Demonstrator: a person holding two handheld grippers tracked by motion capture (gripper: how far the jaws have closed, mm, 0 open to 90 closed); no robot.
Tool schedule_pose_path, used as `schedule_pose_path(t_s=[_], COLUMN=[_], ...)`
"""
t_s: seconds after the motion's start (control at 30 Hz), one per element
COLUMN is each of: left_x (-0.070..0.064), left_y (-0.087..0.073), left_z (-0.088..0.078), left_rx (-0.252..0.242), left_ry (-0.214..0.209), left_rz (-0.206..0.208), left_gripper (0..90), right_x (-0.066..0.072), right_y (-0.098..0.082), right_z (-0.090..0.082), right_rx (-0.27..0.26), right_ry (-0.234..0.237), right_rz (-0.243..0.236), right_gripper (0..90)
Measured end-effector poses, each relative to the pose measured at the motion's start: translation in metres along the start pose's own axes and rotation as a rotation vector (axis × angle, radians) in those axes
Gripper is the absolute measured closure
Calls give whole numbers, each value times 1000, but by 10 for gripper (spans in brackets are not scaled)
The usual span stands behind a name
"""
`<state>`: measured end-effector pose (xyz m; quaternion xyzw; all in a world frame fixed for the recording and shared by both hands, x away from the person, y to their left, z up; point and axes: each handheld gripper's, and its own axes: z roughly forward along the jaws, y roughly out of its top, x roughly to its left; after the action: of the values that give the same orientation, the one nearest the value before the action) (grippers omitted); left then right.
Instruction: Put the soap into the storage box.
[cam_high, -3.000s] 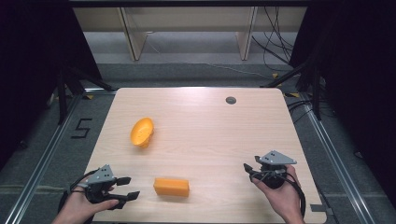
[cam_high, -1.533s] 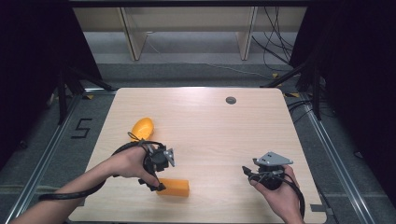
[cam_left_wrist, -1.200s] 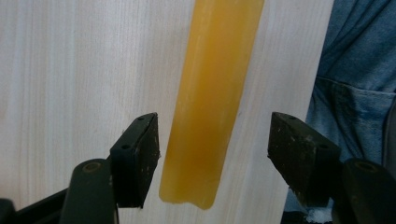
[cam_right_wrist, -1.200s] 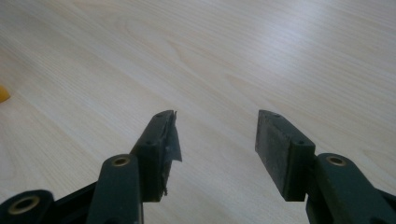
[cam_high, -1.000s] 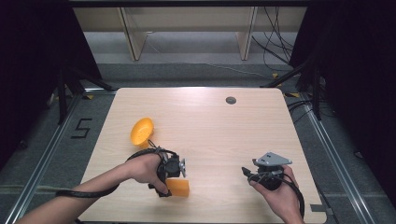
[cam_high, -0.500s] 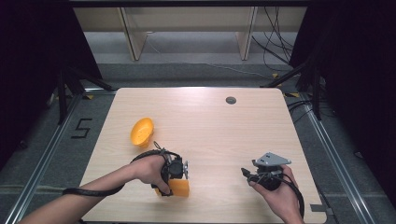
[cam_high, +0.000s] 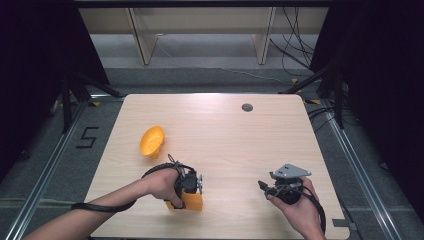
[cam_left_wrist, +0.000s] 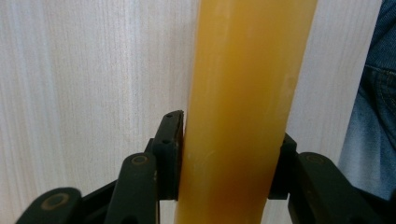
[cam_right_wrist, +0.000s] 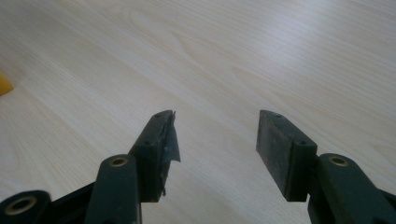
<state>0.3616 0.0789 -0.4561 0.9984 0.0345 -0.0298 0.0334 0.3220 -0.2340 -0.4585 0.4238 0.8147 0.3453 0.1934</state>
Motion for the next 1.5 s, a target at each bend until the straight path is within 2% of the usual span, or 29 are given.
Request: schedule_pose_path(t_s=[0.03,0.07,0.1,0.23,0.27,0.4,0.43,0.5,0.53,0.67,0.8,0.83,0.9,1.07,1.13,1.17,1.23,1.27,1.3,1.47,1.5], left_x=[-1,-1,-2,-2,-2,-2,-3,-3,-3,-5,-4,-4,-2,-2,-1,-1,2,2,4,9,11], left_y=[0,0,0,-1,-2,-2,-3,-3,-3,-7,-11,-13,-16,-19,-22,-22,-24,-24,-25,-29,-30], left_z=[0,0,0,0,-1,-1,-1,-1,-1,-5,-9,-11,-12,-17,-20,-20,-24,-24,-27,-32,-33], left_rx=[0,0,-3,-9,-8,-6,-5,-5,-5,-14,-31,-30,-59,-53,-77,-77,-78,-78,-79,-83,-77], left_ry=[2,2,-3,-6,-10,-12,-17,-22,-22,-30,-9,-29,-12,12,14,14,11,11,9,7,6], left_rz=[-20,-20,-53,-70,-90,-113,-143,-171,-171,-290,-301,-327,-328,-342,-375,-375,-409,-409,-439,-495,-501], left_gripper=[583,587,590,593,596,600,600,601,601,602,602,602,602,604,604,604,604,604,604,604,604], right_x=[0,0,-1,-1,-2,-2,-2,-2,-2,-2,-1,0,-1,-1,1,1,1,0,0,-2,-1], right_y=[0,0,0,0,-1,-1,-1,-1,-1,-1,-1,-1,-1,-1,-1,-1,-1,-1,-1,-1,-1], right_z=[0,0,2,2,3,3,3,3,3,3,3,3,3,3,2,2,2,2,3,3,2], right_rx=[1,1,-13,-7,-6,-6,-6,-5,-6,1,6,8,8,9,16,16,16,16,8,-2,-3], right_ry=[-1,-1,2,3,9,8,11,7,6,9,11,9,11,11,7,7,6,7,7,6,-3], right_rz=[5,5,-23,-23,-41,-42,-35,-34,-37,-32,-25,-3,-15,-15,1,1,2,0,-12,-21,-10], right_gripper=[470,470,470,468,468,467,467,466,466,465,464,464,464,464,464,464,464,464,464,464,464])
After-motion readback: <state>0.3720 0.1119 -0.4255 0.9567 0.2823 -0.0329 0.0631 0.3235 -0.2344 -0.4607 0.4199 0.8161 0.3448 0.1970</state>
